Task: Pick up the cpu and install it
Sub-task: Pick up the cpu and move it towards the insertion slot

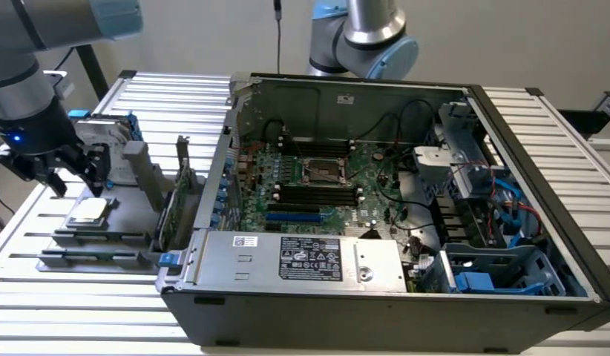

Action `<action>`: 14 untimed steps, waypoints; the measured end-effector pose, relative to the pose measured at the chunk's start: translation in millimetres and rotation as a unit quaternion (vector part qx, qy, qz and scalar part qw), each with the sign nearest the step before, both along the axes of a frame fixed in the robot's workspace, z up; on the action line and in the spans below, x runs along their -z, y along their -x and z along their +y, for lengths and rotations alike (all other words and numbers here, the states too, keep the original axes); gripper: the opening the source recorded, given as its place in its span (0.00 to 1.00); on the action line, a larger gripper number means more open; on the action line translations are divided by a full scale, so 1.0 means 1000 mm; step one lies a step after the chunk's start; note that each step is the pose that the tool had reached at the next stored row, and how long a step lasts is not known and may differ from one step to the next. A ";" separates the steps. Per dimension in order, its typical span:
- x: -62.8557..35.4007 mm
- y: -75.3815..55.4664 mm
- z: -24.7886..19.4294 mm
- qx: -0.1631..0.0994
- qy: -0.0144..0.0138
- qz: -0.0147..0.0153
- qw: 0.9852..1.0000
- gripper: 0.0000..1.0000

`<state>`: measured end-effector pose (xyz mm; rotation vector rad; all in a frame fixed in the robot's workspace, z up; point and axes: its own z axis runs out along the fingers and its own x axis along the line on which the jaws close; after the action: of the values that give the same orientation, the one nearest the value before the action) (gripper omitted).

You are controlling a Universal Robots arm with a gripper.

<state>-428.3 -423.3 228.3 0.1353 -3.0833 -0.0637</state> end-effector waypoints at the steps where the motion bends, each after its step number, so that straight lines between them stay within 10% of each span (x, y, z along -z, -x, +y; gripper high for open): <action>1: 0.0018 0.000 -0.0001 0.000 0.000 0.000 1.000 0.60; 14: 0.0256 0.001 -0.0034 0.000 0.000 0.000 1.000 0.60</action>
<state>-429.2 -426.7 202.8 0.1340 -3.0835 -0.0637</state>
